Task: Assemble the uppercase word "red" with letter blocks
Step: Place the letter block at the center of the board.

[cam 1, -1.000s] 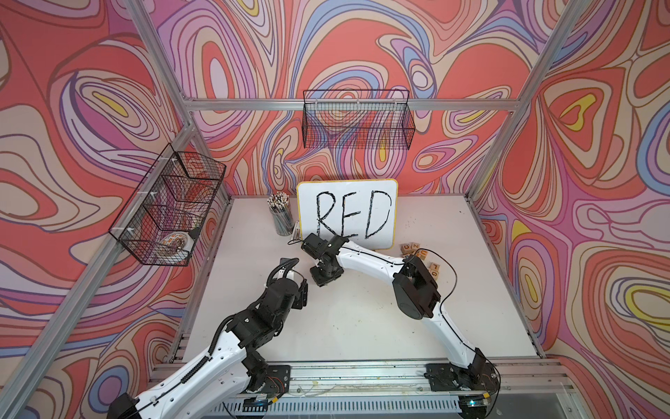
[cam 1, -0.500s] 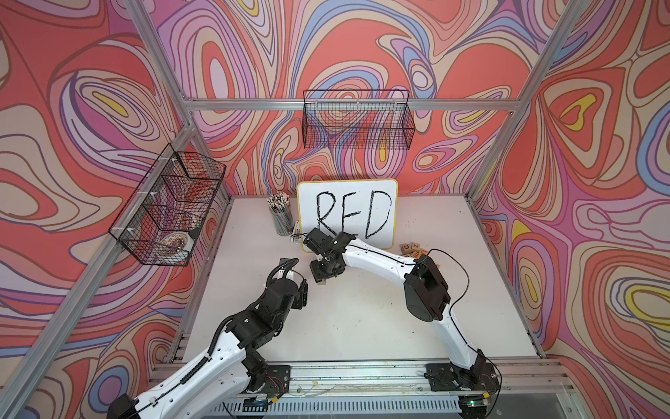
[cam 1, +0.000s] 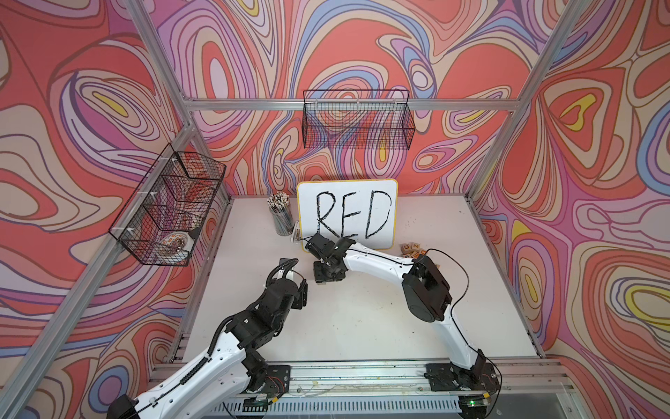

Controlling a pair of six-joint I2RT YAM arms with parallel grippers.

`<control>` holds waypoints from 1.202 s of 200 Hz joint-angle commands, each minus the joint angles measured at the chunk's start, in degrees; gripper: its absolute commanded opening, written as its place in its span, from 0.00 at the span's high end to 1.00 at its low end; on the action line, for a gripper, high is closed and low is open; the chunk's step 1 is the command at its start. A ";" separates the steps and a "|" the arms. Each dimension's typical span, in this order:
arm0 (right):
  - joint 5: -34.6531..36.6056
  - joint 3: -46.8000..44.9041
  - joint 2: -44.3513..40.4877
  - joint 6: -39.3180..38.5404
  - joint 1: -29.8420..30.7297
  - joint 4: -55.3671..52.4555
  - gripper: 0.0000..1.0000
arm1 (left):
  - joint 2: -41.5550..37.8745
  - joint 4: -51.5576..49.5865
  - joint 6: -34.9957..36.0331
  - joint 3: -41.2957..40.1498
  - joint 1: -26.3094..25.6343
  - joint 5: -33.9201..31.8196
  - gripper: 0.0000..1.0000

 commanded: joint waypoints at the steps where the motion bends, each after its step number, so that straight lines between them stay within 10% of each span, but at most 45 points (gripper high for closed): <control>1: -0.38 0.19 -1.19 2.15 0.60 1.40 0.49 | -0.81 0.08 -1.17 -0.94 0.26 -1.06 0.24; 240: 3.71 2.37 3.26 7.60 0.98 -3.20 0.71 | -1.32 0.65 -1.26 -1.50 0.26 -1.03 0.25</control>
